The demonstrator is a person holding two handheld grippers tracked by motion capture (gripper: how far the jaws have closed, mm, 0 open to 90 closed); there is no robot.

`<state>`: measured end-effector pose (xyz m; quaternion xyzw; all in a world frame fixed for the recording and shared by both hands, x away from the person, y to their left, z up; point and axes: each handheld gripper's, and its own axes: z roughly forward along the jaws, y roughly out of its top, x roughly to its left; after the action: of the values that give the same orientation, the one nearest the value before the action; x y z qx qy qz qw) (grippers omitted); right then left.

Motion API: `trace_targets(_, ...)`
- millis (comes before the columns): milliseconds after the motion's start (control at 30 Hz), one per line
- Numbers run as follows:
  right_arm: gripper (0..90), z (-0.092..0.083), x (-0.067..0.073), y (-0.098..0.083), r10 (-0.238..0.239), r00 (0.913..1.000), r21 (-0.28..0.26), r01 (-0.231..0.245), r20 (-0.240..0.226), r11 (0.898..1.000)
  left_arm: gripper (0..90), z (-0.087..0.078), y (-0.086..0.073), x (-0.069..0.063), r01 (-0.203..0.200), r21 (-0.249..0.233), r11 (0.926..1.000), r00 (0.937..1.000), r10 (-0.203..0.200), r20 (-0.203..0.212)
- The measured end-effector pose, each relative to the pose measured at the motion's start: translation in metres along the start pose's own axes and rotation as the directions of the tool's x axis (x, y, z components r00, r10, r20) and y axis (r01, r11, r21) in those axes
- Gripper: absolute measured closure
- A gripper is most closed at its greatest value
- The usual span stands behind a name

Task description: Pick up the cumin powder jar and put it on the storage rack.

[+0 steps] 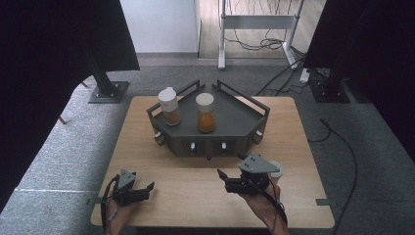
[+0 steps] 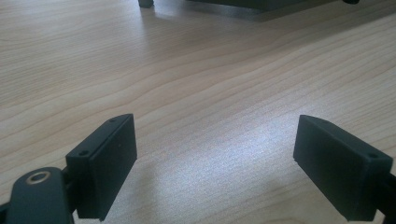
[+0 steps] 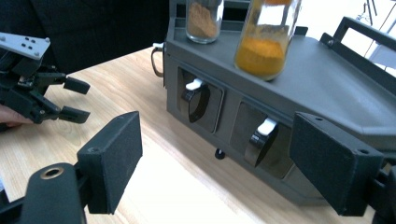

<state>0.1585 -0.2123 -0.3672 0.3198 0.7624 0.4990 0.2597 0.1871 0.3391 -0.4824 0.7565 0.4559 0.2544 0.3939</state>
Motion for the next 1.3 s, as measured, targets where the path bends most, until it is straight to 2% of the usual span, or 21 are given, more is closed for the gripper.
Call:
trace_targets(267, 17.2, -0.007, 0.006, -0.017, 0.015, 0.9999, 0.011, -0.015, 0.006, 1.000, 13.0, 0.000, 0.000, 0.000, 0.000, 0.002, 1.0000, 1.0000, 0.000, -0.002)
trace_targets(467, 17.3, -0.015, 0.007, -0.029, 0.037, 0.9993, -0.002, -0.037, 0.009, 0.999, 13.0, 0.000, 0.000, -0.001, 0.000, 0.002, 1.0000, 1.0000, 0.000, -0.002)
trace_targets(933, 17.3, -0.037, 0.013, -0.064, 0.050, 0.9986, -0.030, -0.050, 0.013, 0.998, 13.0, 0.000, 0.001, -0.001, 0.004, 0.004, 1.0000, 1.0000, -0.004, -0.003)
trace_targets(1300, 17.4, -0.057, 0.019, -0.089, 0.068, 0.9960, -0.013, -0.067, 0.059, 0.998, 13.0, 0.001, 0.001, -0.001, 0.003, 0.007, 1.0000, 1.0000, -0.003, -0.007)
